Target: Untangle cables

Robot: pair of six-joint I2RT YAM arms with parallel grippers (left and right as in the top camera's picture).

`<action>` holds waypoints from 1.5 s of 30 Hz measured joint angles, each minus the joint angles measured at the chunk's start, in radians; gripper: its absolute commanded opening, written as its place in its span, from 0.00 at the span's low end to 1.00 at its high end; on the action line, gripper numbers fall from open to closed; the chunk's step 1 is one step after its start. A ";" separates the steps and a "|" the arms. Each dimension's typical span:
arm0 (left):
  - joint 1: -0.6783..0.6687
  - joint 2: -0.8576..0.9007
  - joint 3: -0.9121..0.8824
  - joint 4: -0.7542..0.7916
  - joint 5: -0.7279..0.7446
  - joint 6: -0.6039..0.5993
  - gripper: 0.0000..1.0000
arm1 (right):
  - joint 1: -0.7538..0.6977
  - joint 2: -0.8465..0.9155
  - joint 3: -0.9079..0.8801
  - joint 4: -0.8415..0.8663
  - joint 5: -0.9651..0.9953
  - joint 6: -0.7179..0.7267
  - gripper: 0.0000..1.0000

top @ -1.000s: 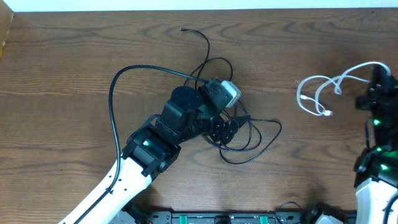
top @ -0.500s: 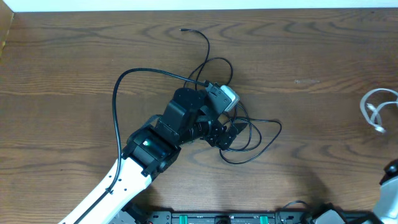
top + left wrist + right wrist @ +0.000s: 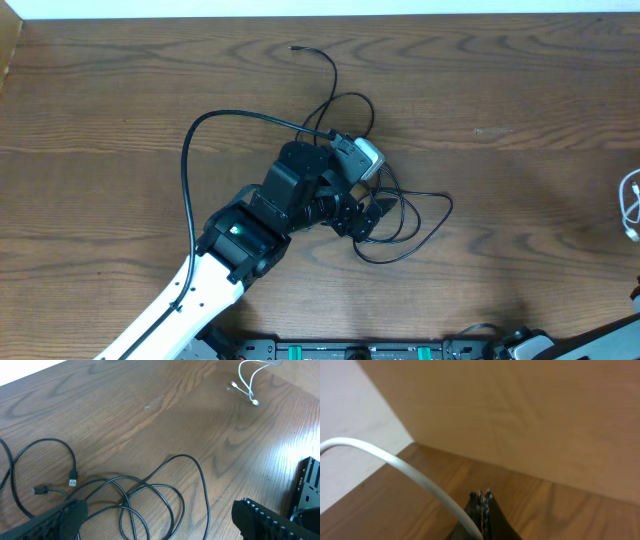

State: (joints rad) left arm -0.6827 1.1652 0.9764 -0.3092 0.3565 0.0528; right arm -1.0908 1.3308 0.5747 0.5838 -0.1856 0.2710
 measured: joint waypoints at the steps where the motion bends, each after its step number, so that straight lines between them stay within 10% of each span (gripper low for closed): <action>1: 0.000 0.000 0.000 0.000 0.000 0.000 0.96 | -0.006 0.008 0.000 0.021 0.003 0.001 0.01; 22: 0.000 0.000 0.000 -0.002 0.000 0.000 0.97 | -0.104 0.210 0.056 0.317 0.080 0.006 0.01; 38: 0.000 0.000 0.000 -0.002 0.000 0.000 0.97 | -0.090 0.474 0.481 -0.073 -0.105 -0.046 0.01; 45: 0.000 0.000 0.000 -0.002 0.000 0.000 0.97 | -0.089 0.505 0.484 -0.137 -0.113 -0.070 0.52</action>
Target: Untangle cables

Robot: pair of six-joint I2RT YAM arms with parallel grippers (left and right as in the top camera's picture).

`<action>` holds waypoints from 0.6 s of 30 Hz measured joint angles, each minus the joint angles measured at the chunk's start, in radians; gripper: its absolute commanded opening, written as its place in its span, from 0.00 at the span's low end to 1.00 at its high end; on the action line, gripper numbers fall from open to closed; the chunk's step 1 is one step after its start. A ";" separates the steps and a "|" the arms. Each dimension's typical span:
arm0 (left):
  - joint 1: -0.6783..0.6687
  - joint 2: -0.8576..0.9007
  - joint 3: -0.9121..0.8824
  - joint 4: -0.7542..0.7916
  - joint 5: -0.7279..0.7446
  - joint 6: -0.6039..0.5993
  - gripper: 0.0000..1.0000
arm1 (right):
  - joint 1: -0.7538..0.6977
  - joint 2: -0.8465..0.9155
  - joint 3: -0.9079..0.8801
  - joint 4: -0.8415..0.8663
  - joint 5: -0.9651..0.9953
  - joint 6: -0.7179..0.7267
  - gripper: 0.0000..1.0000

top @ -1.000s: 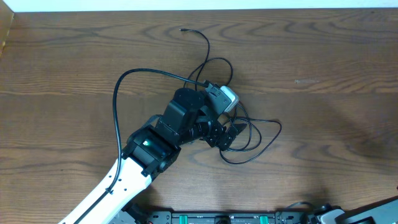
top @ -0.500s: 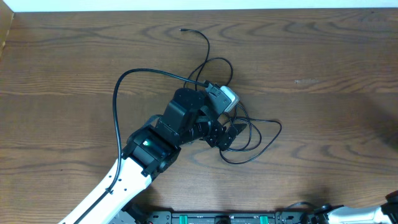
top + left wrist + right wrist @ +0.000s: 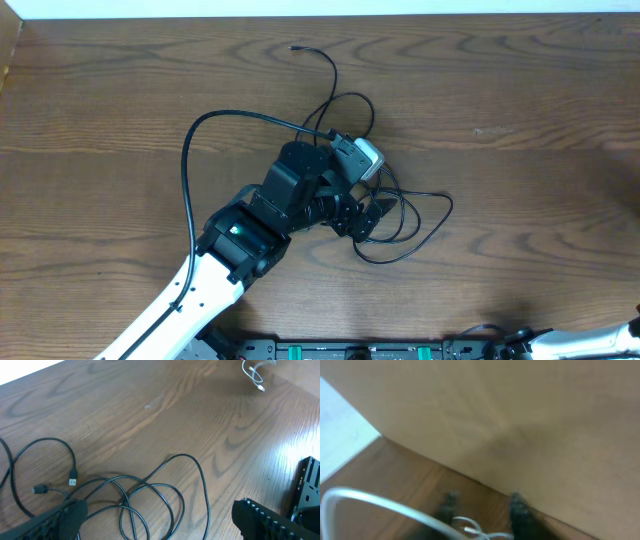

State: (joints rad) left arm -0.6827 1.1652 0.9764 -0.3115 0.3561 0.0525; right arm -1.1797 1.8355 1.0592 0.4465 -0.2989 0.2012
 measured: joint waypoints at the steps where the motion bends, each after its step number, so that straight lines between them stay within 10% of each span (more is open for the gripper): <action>1: 0.000 0.000 0.000 -0.001 0.000 0.000 0.97 | 0.000 0.002 0.000 -0.008 0.001 -0.002 0.57; 8: 0.000 0.000 0.000 0.000 0.000 0.000 0.97 | 0.000 0.003 0.000 -0.029 -0.019 -0.010 0.98; 18: 0.000 0.000 0.000 0.000 0.000 0.000 0.97 | 0.001 0.003 0.004 -0.253 -0.023 -0.007 0.99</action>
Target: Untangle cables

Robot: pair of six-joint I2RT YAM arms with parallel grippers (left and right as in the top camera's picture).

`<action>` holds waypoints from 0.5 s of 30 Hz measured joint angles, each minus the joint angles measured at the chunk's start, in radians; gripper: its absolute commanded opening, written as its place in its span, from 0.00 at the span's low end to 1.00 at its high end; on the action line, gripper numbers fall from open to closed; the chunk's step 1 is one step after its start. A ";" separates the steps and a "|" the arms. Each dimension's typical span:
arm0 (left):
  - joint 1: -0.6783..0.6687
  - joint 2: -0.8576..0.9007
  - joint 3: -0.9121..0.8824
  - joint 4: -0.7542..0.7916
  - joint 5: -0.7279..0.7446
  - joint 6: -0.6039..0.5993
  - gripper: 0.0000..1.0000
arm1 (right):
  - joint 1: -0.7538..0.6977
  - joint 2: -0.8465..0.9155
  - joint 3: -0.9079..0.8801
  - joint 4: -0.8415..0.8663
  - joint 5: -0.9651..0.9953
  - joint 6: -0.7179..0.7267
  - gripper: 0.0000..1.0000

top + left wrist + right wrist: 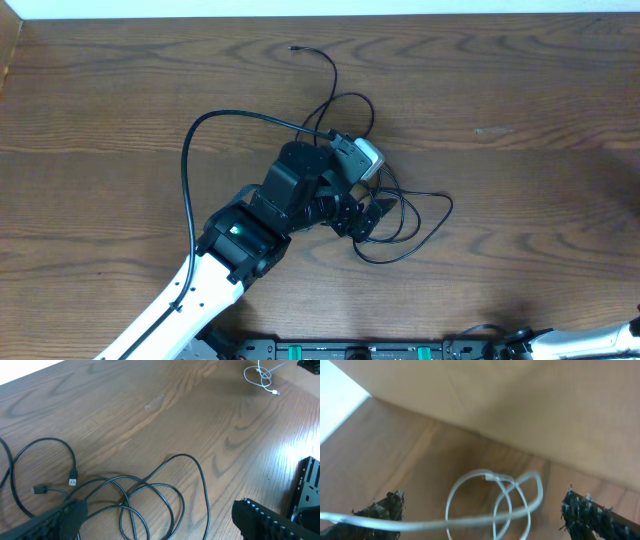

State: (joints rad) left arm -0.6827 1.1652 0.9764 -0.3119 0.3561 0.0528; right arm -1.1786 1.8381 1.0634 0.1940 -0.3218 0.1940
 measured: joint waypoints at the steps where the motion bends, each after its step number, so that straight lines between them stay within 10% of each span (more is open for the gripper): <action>1: 0.000 0.000 0.000 0.000 0.000 0.000 0.97 | 0.000 0.001 0.002 -0.026 0.003 0.002 0.99; 15: 0.000 0.000 0.000 0.000 0.000 0.000 0.97 | 0.011 0.001 0.002 -0.299 0.023 0.108 0.99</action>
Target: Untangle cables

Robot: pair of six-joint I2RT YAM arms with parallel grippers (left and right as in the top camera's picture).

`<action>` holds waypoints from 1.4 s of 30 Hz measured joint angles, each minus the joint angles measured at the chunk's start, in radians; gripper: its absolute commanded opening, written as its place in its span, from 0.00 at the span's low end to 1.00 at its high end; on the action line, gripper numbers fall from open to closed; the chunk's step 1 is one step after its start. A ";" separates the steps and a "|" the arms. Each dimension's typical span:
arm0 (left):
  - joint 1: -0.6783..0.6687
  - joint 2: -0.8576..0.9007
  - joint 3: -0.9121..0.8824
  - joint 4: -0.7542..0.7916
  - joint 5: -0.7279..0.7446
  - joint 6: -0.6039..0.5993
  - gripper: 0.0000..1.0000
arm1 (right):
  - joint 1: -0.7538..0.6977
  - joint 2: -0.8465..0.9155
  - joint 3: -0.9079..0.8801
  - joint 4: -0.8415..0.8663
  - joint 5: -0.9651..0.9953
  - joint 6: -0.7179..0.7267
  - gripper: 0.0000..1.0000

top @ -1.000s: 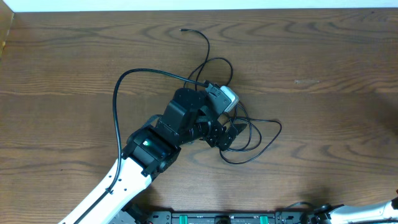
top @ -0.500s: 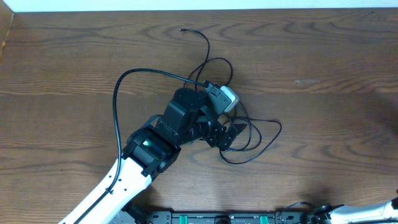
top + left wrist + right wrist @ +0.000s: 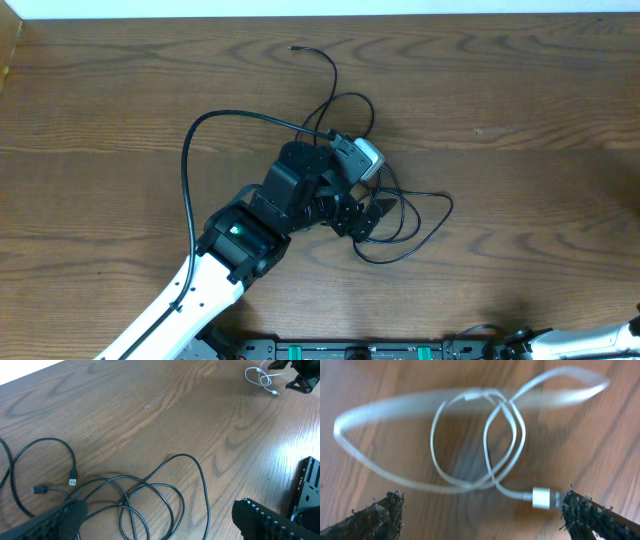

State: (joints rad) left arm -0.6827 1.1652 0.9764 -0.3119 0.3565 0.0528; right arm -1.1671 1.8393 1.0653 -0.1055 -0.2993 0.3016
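Observation:
A black cable [image 3: 400,215] lies in tangled loops at the table's middle, one long strand arcing left and one end [image 3: 296,47] near the far edge. My left gripper [image 3: 360,215] sits low over the loops and is open; in its wrist view the loops [image 3: 150,495] lie between its fingers [image 3: 70,515], with nothing gripped. A white cable [image 3: 485,445] lies loosely coiled on the wood, its plug [image 3: 542,497] near the right finger. My right gripper [image 3: 482,505] hovers open above it. From the left wrist the white cable [image 3: 260,377] shows far right, beside the right gripper [image 3: 295,370].
The wooden table [image 3: 520,90] stretches to either side of the tangle. A black USB plug [image 3: 73,480] and a smaller plug [image 3: 38,490] of the black cable lie left of the loops. Black hardware [image 3: 307,490] stands at the near right edge.
The right wrist camera now looks down on the white cable flat on the table. In the left wrist view the right gripper shows further in beside it. The left arm has not moved.
The right gripper was shut on the white cable, held up at the table's right edge. Then its jaws stood apart with the cable slipping below them. Then it was open with the cable lying on the wood, as now. The left gripper stayed open over the black tangle.

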 measured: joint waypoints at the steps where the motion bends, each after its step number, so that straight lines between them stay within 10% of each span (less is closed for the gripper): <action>1: 0.000 0.000 0.000 0.000 0.000 0.000 0.97 | 0.003 0.000 0.000 -0.013 0.001 0.009 0.99; 42: 0.000 0.000 0.000 -0.036 -0.072 0.000 0.97 | 0.492 0.000 0.000 -0.047 -0.379 -0.085 0.99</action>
State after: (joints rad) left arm -0.6827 1.1652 0.9764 -0.3477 0.2844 0.0525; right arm -0.6750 1.8393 1.0653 -0.1520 -0.6781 0.2161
